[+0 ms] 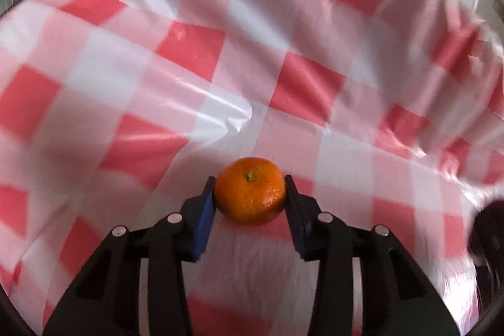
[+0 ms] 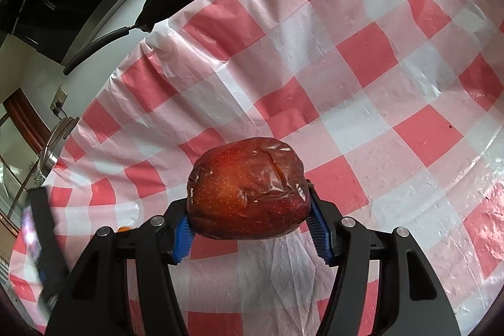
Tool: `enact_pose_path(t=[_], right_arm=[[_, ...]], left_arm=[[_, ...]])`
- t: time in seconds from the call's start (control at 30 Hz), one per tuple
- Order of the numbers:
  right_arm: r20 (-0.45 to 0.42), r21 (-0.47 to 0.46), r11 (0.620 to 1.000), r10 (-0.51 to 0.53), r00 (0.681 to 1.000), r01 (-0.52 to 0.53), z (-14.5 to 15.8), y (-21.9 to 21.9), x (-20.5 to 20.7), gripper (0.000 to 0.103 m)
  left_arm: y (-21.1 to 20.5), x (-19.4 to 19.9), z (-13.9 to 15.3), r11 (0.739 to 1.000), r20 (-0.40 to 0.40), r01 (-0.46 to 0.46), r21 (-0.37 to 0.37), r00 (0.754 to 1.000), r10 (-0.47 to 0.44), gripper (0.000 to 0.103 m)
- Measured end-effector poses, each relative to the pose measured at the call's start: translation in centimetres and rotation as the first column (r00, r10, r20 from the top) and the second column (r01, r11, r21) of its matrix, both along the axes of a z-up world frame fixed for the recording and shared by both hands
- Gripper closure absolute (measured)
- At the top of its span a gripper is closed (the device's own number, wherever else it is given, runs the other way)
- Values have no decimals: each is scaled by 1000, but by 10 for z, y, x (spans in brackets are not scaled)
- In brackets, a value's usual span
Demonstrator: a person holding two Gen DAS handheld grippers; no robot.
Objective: Organize fruits
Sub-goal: 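Grasp the red apple with the right tool while the left tool grasps an orange, then carry the apple and orange with both tools over the white box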
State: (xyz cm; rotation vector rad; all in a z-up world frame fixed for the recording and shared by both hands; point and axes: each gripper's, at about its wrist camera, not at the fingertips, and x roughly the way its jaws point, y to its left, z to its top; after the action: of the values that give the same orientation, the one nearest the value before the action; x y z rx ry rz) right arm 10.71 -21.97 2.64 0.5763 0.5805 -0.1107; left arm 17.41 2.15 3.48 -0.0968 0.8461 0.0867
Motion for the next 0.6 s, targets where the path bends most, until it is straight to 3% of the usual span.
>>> enact_pose_path(t=[0.23,0.33,0.6], right_arm=[[-2,-14,1000,11,1000,-11,0,4,1,43],[3,-20,1000,14,1000,-14,0,6,0,43],[3,-27,999,24,1000,-23,0,8,2,43]], left_arm=[[11,-129,7,999,86,-19,35,996,16,61],[20,-136,5,999,88,-36,-20,995,37,61],[25,-127,1,996,94,-59,-64,993,65,61]])
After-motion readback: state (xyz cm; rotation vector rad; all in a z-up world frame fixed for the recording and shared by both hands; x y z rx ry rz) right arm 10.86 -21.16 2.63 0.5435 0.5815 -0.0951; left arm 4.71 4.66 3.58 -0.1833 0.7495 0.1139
